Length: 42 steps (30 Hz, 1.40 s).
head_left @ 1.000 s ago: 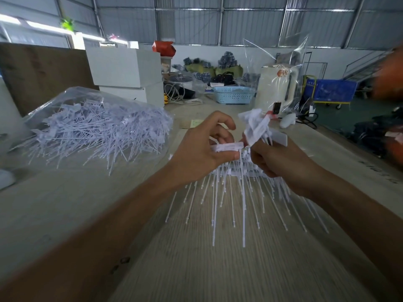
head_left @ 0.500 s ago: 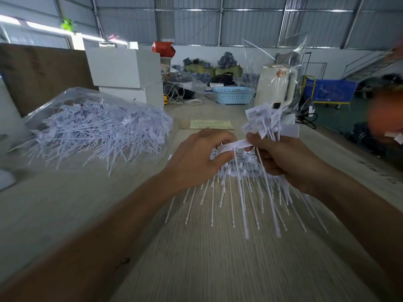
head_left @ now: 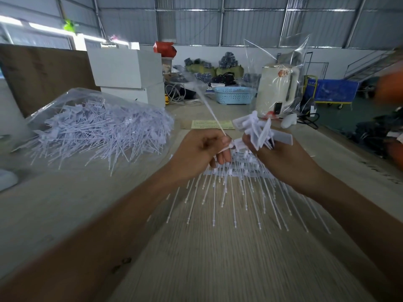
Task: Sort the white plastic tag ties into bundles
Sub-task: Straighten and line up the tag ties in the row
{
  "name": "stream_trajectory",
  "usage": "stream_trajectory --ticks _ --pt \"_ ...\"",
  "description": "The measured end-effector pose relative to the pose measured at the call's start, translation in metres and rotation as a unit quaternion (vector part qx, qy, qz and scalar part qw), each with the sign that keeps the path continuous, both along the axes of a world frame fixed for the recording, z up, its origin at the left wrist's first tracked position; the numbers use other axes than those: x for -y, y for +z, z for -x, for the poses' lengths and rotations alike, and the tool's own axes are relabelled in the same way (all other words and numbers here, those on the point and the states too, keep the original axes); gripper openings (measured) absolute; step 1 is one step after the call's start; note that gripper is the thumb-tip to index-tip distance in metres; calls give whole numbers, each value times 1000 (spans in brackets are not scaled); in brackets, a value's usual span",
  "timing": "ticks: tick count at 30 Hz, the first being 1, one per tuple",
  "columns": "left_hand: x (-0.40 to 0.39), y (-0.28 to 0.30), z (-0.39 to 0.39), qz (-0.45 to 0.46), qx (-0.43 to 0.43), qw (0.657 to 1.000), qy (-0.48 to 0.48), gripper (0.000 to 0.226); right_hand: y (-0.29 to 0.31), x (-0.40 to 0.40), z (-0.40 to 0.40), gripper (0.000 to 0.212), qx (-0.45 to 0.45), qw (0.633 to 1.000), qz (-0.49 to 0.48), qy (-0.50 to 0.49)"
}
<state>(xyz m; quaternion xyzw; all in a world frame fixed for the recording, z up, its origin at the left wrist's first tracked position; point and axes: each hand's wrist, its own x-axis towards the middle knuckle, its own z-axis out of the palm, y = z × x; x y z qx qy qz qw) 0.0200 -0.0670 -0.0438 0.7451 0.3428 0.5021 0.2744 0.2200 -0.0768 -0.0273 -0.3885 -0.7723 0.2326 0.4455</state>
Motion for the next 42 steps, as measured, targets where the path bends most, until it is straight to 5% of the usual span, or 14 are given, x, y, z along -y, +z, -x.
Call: stream_trajectory --ticks 6,19,30,42 --pt "-3 0 0 -1 70 998 -6 16 0 -5 -7 36 -53 986 151 -40" --pt "-10 -3 6 34 139 989 26 16 4 -4 -5 34 -110 948 279 109" --pt "-22 3 37 68 251 954 149 14 7 -3 -4 29 -138 945 281 92" --pt "-4 5 0 53 194 979 40 12 0 -1 2 21 -223 931 277 89"
